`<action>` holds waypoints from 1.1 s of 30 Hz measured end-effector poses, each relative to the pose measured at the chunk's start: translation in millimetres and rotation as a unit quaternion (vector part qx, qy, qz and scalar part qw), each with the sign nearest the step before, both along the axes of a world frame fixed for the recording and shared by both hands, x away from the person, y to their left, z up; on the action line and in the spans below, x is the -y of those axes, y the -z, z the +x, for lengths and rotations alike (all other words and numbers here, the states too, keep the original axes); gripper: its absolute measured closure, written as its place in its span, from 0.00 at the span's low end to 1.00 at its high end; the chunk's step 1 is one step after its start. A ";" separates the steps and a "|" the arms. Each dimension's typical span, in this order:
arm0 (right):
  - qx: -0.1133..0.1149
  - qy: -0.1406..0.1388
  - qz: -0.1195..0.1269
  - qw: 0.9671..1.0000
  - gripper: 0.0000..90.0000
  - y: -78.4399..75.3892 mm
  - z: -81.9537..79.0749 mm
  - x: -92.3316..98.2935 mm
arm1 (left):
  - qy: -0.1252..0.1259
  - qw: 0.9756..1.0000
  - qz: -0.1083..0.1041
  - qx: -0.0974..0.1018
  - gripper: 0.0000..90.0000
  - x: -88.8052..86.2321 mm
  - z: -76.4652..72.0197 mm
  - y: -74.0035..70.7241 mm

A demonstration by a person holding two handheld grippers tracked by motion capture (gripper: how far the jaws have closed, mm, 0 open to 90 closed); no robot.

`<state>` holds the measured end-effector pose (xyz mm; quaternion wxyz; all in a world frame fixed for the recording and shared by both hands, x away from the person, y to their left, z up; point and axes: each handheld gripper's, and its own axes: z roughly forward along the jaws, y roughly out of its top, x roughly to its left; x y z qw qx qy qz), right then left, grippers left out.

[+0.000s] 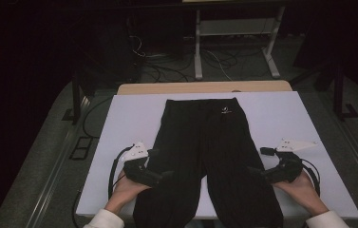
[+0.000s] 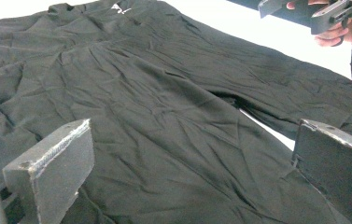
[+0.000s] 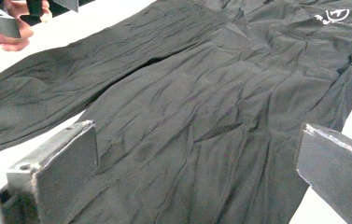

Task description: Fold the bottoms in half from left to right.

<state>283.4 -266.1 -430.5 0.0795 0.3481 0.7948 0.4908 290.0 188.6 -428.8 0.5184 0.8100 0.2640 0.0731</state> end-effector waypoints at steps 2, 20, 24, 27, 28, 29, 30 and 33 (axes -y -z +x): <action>-0.001 0.000 0.001 1.000 0.00 -0.4 -0.5 0.2 | 0.003 1.000 0.000 0.000 0.00 0.1 -0.2 0.0; 0.006 0.008 -0.001 1.000 0.00 -4.7 -7.1 2.0 | 0.000 1.000 -0.002 0.007 0.00 -0.5 -6.5 -3.1; 0.002 0.004 -0.008 1.000 0.00 -5.6 -8.2 0.5 | -0.005 1.000 -0.003 0.006 0.00 -1.2 -7.1 -2.9; 0.003 0.008 -0.007 1.000 0.00 -8.1 -8.6 -0.2 | -0.007 1.000 -0.002 0.004 0.00 -1.1 -7.4 -2.3; 0.005 0.009 -0.009 1.000 0.00 -8.8 -8.2 -0.3 | -0.007 1.000 -0.001 0.003 0.00 -1.0 -7.5 -2.1; 0.003 0.011 -0.008 1.000 0.00 -9.5 -7.9 -0.6 | -0.008 1.000 0.000 0.004 0.00 -0.8 -7.5 -2.0; 0.003 0.011 -0.008 1.000 0.00 -9.9 -7.5 -0.9 | -0.008 1.000 0.003 0.006 0.00 -0.7 -7.7 -1.9; 0.005 0.014 -0.012 1.000 0.00 -11.0 -6.3 -2.9 | -0.006 1.000 0.008 0.005 0.00 -0.1 -8.2 -1.5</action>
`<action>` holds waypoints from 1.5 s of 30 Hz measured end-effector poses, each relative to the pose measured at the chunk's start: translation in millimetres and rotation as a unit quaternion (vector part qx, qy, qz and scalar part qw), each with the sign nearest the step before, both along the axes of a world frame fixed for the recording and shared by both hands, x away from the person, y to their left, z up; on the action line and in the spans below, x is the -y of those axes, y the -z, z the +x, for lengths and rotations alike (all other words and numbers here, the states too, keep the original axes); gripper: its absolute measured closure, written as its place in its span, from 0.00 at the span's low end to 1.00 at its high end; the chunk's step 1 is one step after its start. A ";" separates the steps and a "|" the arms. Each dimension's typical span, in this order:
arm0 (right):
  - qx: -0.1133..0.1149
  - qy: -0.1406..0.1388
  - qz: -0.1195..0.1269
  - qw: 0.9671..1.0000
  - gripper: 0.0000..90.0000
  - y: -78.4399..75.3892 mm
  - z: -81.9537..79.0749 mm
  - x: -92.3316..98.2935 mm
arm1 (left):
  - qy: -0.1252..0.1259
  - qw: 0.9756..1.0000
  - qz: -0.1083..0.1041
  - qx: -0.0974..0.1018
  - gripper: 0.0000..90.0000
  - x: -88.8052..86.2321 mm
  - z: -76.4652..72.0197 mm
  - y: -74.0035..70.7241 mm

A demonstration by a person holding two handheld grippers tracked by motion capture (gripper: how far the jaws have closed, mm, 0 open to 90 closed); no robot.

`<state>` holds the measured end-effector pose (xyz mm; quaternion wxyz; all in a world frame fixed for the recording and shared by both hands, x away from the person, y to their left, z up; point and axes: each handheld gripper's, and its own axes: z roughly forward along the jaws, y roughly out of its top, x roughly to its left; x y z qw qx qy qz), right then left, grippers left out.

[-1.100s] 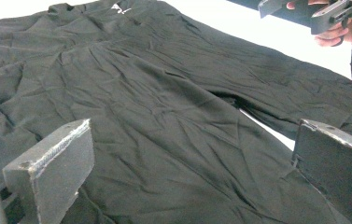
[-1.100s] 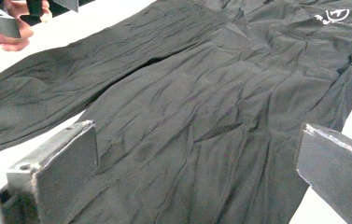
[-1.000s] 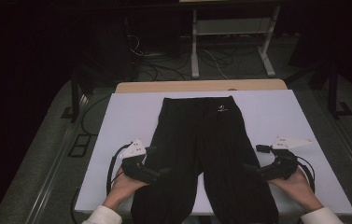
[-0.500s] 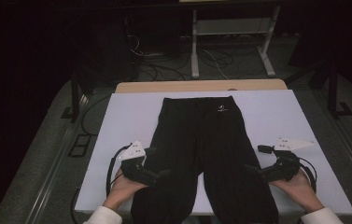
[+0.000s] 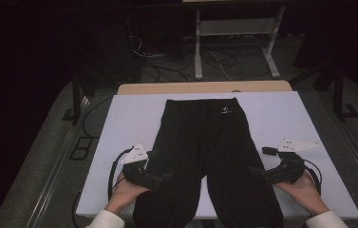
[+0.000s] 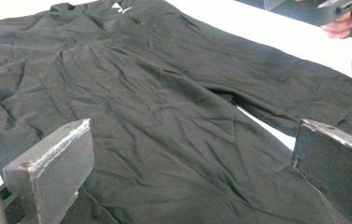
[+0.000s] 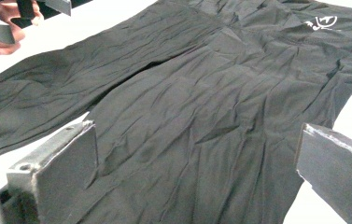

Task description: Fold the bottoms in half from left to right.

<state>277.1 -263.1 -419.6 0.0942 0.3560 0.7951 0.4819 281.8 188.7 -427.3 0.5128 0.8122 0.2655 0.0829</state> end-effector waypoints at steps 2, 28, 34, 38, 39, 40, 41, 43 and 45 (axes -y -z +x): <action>0.000 0.000 0.001 1.000 0.00 -1.2 1.2 -1.4 | 0.000 1.000 -0.001 0.000 0.00 0.3 0.0 0.2; 0.008 -0.020 -0.019 1.000 0.00 -34.5 28.6 -20.9 | -0.002 1.000 -0.005 0.001 0.00 -1.1 1.4 0.7; 0.011 -0.028 -0.027 0.999 0.00 -41.6 35.4 -27.0 | -0.003 1.000 -0.006 0.001 0.00 -1.3 1.4 0.6; 0.014 -0.033 -0.032 0.999 0.00 -46.3 40.9 -31.9 | -0.003 1.000 -0.008 0.001 0.00 -1.5 1.1 0.6; 0.013 -0.033 -0.034 0.999 0.00 -46.9 41.9 -32.6 | -0.003 1.000 -0.008 0.001 0.00 -1.6 1.1 0.6; 0.013 -0.034 -0.035 0.999 0.00 -47.5 43.4 -33.8 | -0.003 1.000 -0.008 0.000 0.00 -1.7 1.1 0.6; 0.014 -0.035 -0.035 0.999 0.00 -48.1 44.8 -34.8 | -0.004 1.000 -0.008 0.000 0.00 -1.7 1.2 0.6; 0.013 -0.036 -0.038 0.999 0.00 -49.4 47.3 -36.9 | -0.004 1.000 -0.008 -0.001 0.00 -1.9 1.4 0.7; 0.014 -0.036 -0.038 0.999 0.00 -50.5 49.7 -38.6 | -0.004 1.000 -0.008 -0.001 0.00 -1.8 1.5 0.8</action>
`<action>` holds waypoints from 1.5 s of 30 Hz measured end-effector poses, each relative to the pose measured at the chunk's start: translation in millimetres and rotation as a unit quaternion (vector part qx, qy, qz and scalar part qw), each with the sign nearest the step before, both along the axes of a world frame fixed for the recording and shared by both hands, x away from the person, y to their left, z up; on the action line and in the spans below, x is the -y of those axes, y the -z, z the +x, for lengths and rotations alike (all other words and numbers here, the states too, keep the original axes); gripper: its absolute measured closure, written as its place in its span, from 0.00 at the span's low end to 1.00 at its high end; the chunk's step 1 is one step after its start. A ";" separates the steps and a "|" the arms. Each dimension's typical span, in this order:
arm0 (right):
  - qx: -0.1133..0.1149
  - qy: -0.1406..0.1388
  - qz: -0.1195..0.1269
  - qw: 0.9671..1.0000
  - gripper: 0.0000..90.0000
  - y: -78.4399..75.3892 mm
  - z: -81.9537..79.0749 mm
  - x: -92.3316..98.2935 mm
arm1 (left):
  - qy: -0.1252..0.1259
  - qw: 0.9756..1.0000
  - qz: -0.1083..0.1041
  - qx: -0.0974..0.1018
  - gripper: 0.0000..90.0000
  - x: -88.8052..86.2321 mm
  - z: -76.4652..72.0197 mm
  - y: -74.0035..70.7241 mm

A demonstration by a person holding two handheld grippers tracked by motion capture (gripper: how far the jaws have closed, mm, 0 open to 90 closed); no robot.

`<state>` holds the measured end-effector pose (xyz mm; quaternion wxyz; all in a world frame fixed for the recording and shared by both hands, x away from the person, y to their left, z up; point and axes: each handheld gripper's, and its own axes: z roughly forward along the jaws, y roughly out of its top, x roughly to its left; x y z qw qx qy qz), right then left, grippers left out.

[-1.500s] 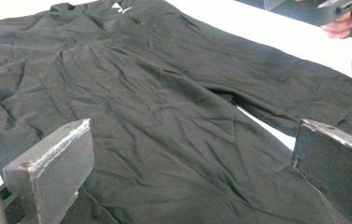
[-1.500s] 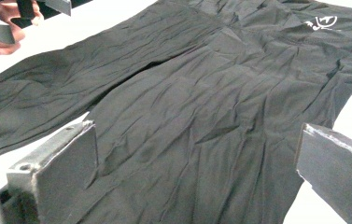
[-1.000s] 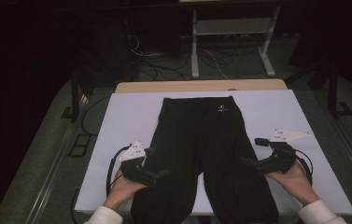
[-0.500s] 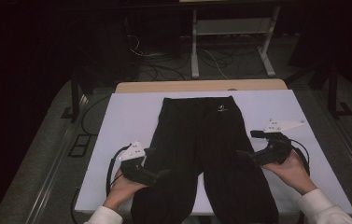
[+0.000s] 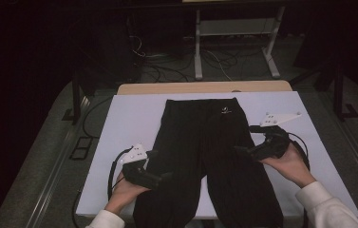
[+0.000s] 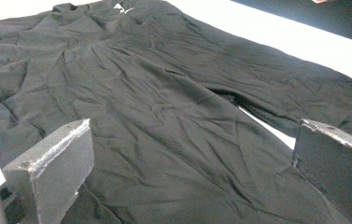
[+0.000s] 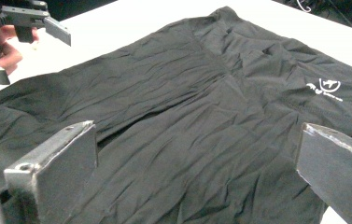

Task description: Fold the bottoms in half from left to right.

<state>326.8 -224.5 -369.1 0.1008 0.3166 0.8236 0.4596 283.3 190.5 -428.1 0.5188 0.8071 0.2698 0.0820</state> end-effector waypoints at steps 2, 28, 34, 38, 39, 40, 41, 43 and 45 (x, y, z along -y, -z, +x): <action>0.000 -0.001 0.000 1.000 0.00 -0.8 2.1 -1.7 | 0.000 1.000 0.001 0.000 0.00 0.1 0.1 0.1; 0.004 -0.007 -0.016 1.000 0.00 -19.2 37.5 -26.3 | 0.000 1.000 -0.001 -0.001 0.00 -0.1 0.8 0.4; 0.000 -0.009 -0.023 1.000 0.00 -19.3 47.6 -34.3 | 0.001 1.000 -0.002 -0.002 0.00 -0.3 1.1 0.5; -0.002 -0.007 -0.025 1.000 0.00 -19.3 55.1 -39.8 | 0.001 1.000 -0.002 -0.002 0.00 -0.3 1.2 0.5; -0.003 -0.006 -0.025 1.000 0.00 -19.7 56.9 -41.3 | 0.001 1.000 -0.002 -0.001 0.00 -0.4 1.1 0.4; -0.001 -0.007 -0.024 1.000 0.00 -20.2 59.1 -43.1 | 0.002 1.000 -0.003 -0.001 0.00 -0.4 1.2 0.4; 0.000 -0.008 -0.024 1.000 0.00 -20.5 60.5 -44.1 | 0.001 1.000 -0.003 -0.001 0.00 -0.4 1.2 0.4; -0.001 -0.008 -0.025 1.000 0.00 -20.9 63.5 -47.3 | 0.002 1.000 -0.003 -0.002 0.00 -0.4 1.3 0.6; 0.001 -0.006 -0.022 1.000 0.00 -21.0 66.7 -49.8 | 0.003 1.000 -0.003 -0.003 0.00 -0.1 1.5 0.8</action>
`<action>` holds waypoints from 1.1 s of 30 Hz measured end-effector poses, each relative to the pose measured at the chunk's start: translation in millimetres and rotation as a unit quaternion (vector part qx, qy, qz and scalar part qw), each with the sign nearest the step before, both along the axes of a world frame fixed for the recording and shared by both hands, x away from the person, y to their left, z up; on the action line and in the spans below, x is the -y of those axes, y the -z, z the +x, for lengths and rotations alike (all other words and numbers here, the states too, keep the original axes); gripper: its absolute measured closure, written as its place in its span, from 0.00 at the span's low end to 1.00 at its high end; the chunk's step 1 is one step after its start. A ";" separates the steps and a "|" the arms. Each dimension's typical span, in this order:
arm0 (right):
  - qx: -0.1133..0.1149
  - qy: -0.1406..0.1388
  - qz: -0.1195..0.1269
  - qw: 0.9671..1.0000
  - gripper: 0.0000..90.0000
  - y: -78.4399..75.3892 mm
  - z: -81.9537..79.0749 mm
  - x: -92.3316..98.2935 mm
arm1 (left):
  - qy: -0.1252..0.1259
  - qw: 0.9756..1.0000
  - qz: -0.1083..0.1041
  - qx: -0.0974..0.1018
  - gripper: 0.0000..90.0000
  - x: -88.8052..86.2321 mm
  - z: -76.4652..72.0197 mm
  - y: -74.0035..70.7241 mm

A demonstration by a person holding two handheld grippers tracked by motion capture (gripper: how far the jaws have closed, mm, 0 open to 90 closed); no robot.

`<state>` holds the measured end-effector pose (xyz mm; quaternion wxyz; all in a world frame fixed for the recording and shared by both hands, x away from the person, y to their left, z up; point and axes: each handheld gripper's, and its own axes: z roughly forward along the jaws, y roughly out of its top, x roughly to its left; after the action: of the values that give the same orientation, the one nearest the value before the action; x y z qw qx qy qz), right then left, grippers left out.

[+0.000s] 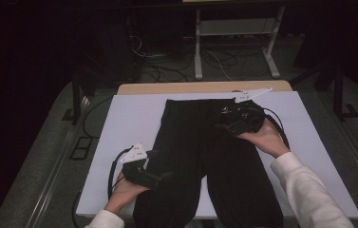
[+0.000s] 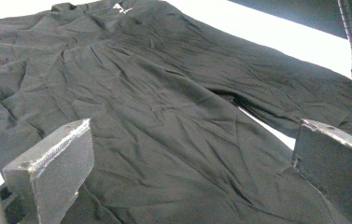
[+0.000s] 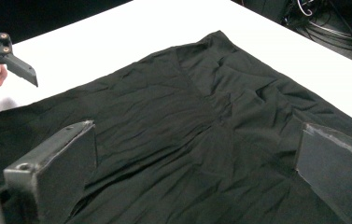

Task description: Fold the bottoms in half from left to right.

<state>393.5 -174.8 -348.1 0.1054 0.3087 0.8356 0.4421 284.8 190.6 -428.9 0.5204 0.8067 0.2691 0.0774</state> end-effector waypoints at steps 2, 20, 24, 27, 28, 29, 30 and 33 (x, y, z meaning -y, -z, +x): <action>-0.002 0.000 0.005 1.000 0.00 -0.1 3.6 -2.7 | 0.000 1.000 0.000 0.000 0.00 0.2 0.0 0.1; 0.000 -0.002 0.004 1.000 0.00 -1.7 23.4 -27.1 | 0.002 1.000 -0.002 0.000 0.00 0.0 0.5 0.2; -0.002 -0.001 0.002 1.000 0.00 0.2 29.1 -32.3 | 0.003 1.000 -0.002 0.000 0.00 0.0 0.6 0.2; -0.003 -0.001 0.002 1.000 0.00 1.6 33.3 -36.3 | 0.003 1.000 -0.002 0.000 0.00 -0.2 0.3 0.0; -0.003 -0.001 0.002 1.000 0.00 2.1 34.8 -37.9 | 0.003 1.000 -0.002 0.000 0.00 -0.2 0.2 -0.1; -0.003 0.000 0.003 1.000 0.00 2.6 36.1 -39.2 | 0.002 1.000 -0.003 0.000 0.00 -0.2 0.1 -0.1; -0.003 0.000 0.004 1.000 0.00 3.0 37.3 -40.3 | 0.003 1.000 -0.003 0.000 0.00 -0.2 0.2 0.0; -0.004 0.001 0.004 1.000 0.00 4.4 41.4 -43.4 | 0.002 1.000 -0.003 -0.001 0.00 -0.1 0.3 0.2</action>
<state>434.9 -131.4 -352.4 0.1017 0.3118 0.8336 0.4444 285.1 190.7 -429.1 0.5229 0.8057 0.2681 0.0744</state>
